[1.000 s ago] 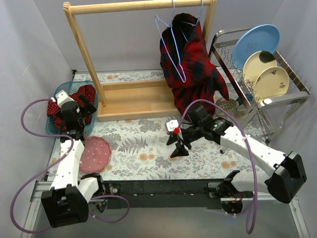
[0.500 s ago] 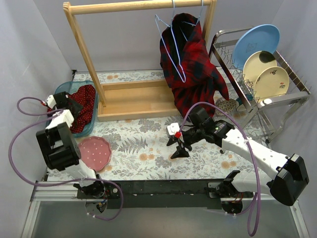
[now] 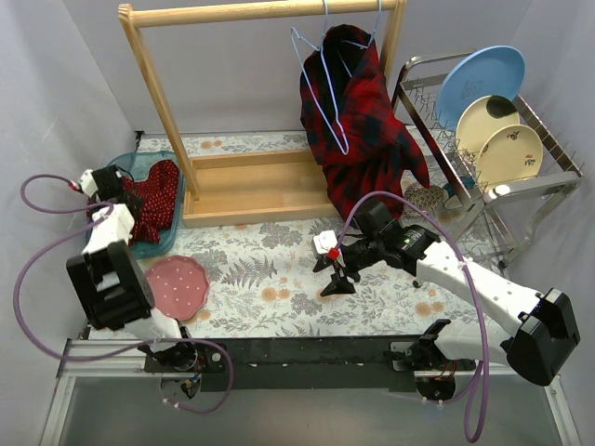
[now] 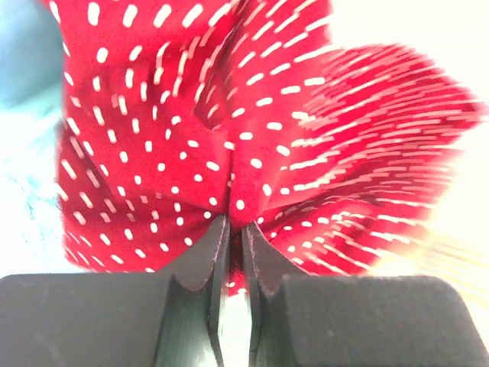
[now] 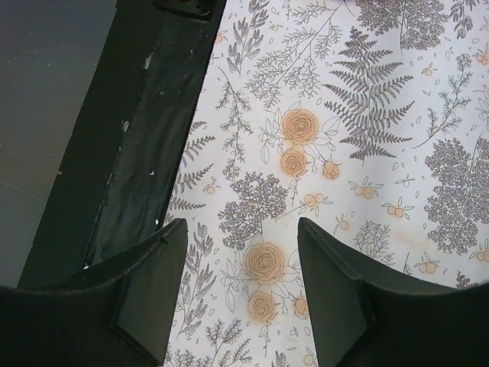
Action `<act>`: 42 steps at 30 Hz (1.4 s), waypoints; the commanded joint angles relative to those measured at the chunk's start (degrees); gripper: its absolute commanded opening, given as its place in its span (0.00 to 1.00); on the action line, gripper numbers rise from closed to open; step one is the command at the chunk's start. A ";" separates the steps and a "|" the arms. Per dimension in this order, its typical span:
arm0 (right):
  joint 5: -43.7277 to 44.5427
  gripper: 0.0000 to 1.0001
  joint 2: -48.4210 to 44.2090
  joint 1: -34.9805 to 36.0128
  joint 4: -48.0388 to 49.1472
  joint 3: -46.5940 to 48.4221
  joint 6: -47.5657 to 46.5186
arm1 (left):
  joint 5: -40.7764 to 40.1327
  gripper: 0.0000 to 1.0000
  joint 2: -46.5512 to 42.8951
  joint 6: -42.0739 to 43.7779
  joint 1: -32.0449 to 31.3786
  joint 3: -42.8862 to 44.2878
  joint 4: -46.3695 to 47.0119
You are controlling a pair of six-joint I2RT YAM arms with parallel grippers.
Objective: Place the skirt on the hanger
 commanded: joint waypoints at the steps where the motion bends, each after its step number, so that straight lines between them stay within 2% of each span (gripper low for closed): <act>1: 0.00 0.67 -0.71 0.34 0.92 -0.07 -1.39 | 4.86 0.00 -19.11 2.20 0.18 0.88 3.79; 4: 0.18 0.67 -0.71 0.34 0.65 0.11 -1.74 | 7.59 0.00 -27.47 1.68 0.18 1.76 3.61; 11: 0.09 0.67 -0.44 -0.36 -0.14 0.28 -2.45 | 19.97 0.00 -37.25 0.09 0.09 8.42 3.09; 18: -0.70 0.67 -1.15 -2.73 -1.10 0.63 -3.24 | 34.12 0.00 -38.23 -2.36 -0.88 18.44 3.61; 21: -0.61 0.67 -1.85 -4.58 -1.54 0.72 -3.68 | 41.50 0.00 -39.02 -3.95 -1.75 18.64 6.86; 25: -0.61 0.68 -2.73 -6.25 -1.63 0.64 -3.94 | 53.79 0.00 -41.30 -4.31 -4.39 15.14 14.58; 29: -0.70 0.68 -3.26 -8.09 -1.98 0.64 -4.20 | 60.74 0.00 -43.59 -3.69 -9.04 12.05 16.36; 34: -1.22 0.68 -3.70 -11.08 -2.42 0.64 -4.29 | 66.03 0.00 -46.40 -1.50 -13.79 6.96 16.36; 42: -3.33 0.68 -4.66 -17.14 -3.12 0.37 -4.64 | 70.69 0.00 -50.97 -2.99 -21.00 -9.37 16.36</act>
